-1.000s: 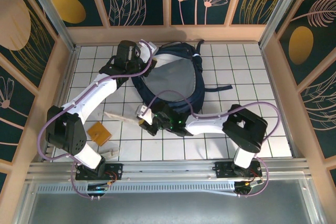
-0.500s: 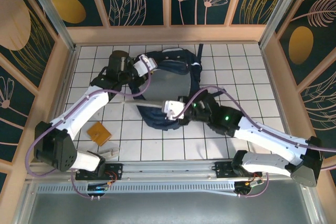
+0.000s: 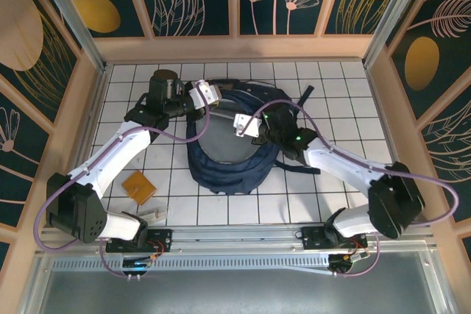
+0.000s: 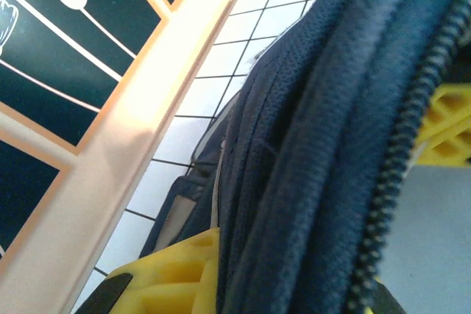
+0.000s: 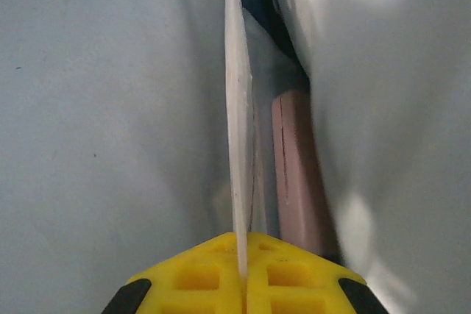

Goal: Pack the student bag

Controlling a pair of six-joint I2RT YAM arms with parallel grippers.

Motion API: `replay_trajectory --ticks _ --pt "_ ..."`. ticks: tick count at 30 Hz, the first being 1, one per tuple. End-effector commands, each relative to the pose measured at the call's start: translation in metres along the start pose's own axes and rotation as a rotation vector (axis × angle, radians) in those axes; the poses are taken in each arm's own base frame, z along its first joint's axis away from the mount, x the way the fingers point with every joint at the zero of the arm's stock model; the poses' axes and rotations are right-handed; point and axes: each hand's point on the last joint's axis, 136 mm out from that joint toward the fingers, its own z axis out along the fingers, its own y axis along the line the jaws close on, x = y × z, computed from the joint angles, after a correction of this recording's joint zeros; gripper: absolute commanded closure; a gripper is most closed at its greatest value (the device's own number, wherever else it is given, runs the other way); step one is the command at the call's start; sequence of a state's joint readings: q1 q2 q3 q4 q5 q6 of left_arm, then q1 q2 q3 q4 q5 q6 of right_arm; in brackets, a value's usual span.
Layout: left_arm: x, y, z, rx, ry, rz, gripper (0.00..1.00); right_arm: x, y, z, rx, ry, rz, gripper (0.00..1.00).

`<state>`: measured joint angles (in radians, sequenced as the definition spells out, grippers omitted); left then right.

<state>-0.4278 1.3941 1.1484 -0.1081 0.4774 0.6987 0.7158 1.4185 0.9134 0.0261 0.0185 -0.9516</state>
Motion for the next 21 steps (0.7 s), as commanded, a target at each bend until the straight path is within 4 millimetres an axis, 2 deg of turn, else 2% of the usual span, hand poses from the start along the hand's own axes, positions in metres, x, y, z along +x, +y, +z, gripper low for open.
replay_trajectory --ticks 1,5,6,7,8,9,12,15,17,21 --pt "-0.094 0.021 -0.032 -0.043 -0.297 0.121 1.00 0.011 -0.032 0.022 0.141 0.041 0.096 1.00" --pt "-0.098 0.016 -0.032 -0.014 -0.325 0.132 1.00 0.050 -0.018 0.054 0.099 0.124 0.087 0.92" --pt "-0.097 0.015 -0.032 -0.017 -0.328 0.133 1.00 0.059 -0.017 0.059 0.102 0.149 0.091 0.84" --pt "-0.096 0.015 -0.032 -0.022 -0.330 0.136 1.00 0.068 -0.021 0.063 0.122 0.179 0.098 0.72" --pt "-0.094 0.015 -0.032 -0.026 -0.328 0.136 1.00 0.074 -0.025 0.066 0.141 0.202 0.098 0.66" --pt "-0.093 0.014 -0.032 -0.027 -0.324 0.136 1.00 0.075 -0.029 0.066 0.157 0.214 0.095 0.64" --pt "-0.088 0.014 -0.028 -0.023 -0.307 0.117 1.00 0.061 -0.043 0.056 0.209 0.196 0.099 0.60" --pt "-0.086 0.016 -0.026 -0.024 -0.306 0.072 1.00 0.041 -0.051 0.034 0.228 0.128 0.153 0.60" --pt "-0.085 0.019 -0.023 -0.038 -0.303 0.036 1.00 0.025 -0.048 0.016 0.203 0.065 0.214 0.60" --pt "-0.081 0.021 -0.017 -0.050 -0.287 -0.005 1.00 0.001 -0.026 -0.020 0.130 -0.052 0.346 0.60"
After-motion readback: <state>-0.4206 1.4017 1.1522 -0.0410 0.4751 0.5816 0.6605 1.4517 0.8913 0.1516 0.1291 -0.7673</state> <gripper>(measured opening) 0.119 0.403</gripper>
